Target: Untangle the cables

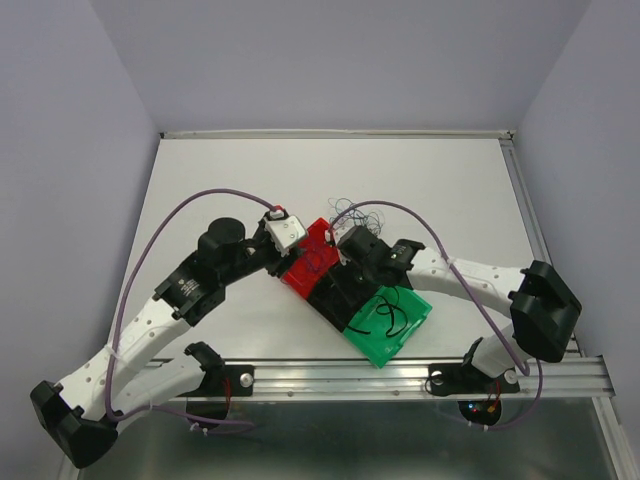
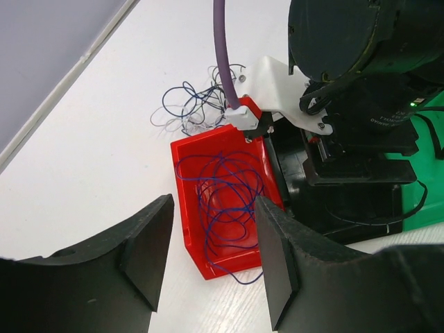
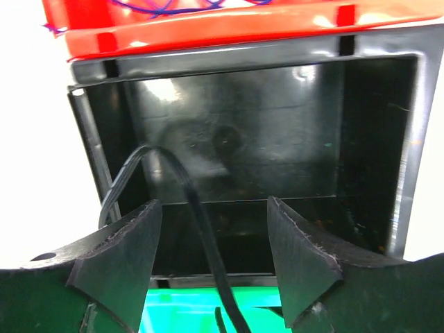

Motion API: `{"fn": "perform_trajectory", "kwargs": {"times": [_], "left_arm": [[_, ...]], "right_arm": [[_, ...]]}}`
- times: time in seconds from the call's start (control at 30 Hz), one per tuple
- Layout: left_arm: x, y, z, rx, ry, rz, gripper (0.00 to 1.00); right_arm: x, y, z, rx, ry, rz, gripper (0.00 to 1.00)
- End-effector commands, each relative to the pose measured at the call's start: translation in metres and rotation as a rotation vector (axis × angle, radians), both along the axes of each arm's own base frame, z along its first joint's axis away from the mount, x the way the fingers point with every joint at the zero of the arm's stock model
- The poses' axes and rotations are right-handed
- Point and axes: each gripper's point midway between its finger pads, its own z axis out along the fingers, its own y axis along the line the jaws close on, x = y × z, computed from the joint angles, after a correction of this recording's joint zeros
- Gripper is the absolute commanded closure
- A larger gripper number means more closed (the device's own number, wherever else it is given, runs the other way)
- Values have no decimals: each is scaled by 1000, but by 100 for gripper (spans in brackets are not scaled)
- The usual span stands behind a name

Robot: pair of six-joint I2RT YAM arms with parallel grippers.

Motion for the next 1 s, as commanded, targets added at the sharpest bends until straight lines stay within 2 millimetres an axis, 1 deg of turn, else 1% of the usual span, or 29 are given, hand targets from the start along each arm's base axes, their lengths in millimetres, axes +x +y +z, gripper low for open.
{"fn": "perform_trajectory", "kwargs": {"times": [0.0, 0.03, 0.13, 0.17, 0.23, 0.27, 0.33, 0.37, 0.4, 0.43, 0.53, 0.57, 0.6, 0.63, 0.67, 0.73, 0.77, 0.87, 0.97], "left_arm": [[1, -5, 2, -30, -12, -18, 39], [1, -5, 2, -27, -13, -19, 39], [1, -5, 3, -30, -13, -20, 39], [1, -5, 2, -29, -13, -19, 39], [1, -5, 3, -30, -14, -23, 39], [1, -5, 2, -27, -13, -22, 39], [1, -5, 1, -28, -12, -20, 39], [1, -5, 1, -28, -12, -21, 39], [2, -5, 1, -28, -12, -20, 39], [1, -5, 0, -28, -10, -21, 39], [2, -4, -1, -27, -10, -17, 39], [3, -4, -1, -27, -9, -15, 39], [3, -4, -2, -26, -9, -12, 39], [4, -5, -2, -26, -9, -13, 39], [4, -5, -2, -25, -8, -12, 39], [4, -5, -4, -22, -5, -15, 39], [4, -6, -4, -20, -7, -18, 39], [5, -9, -8, -14, 2, -30, 39], [5, -14, -15, -3, 22, -53, 39]], "right_arm": [[-3, 24, 29, 109, 6, 85, 34], [-4, 24, 29, 111, 12, 89, 34], [-9, 26, 24, 112, 38, 107, 46], [-12, 26, 22, 115, 51, 116, 55], [-15, 27, 21, 118, 63, 128, 65], [-15, 25, 23, 121, 59, 125, 76], [-15, 24, 28, 131, 45, 124, 92], [-12, 22, 35, 140, 19, 104, 100], [-11, 21, 34, 133, 13, 93, 99], [-8, 18, 45, 152, -19, 67, 99], [-8, 12, 63, 193, -57, 38, 99], [-6, 6, 74, 213, -95, 18, 99], [-8, 4, 80, 229, -108, 14, 99], [-10, -1, 92, 256, -134, 3, 100], [-11, -4, 94, 262, -135, -12, 100], [-17, -12, 90, 251, -120, -26, 100], [-21, -18, 85, 229, -102, -34, 99], [-29, -27, 73, 192, -64, -49, 100], [-36, -26, 68, 174, -10, -65, 100]]}}
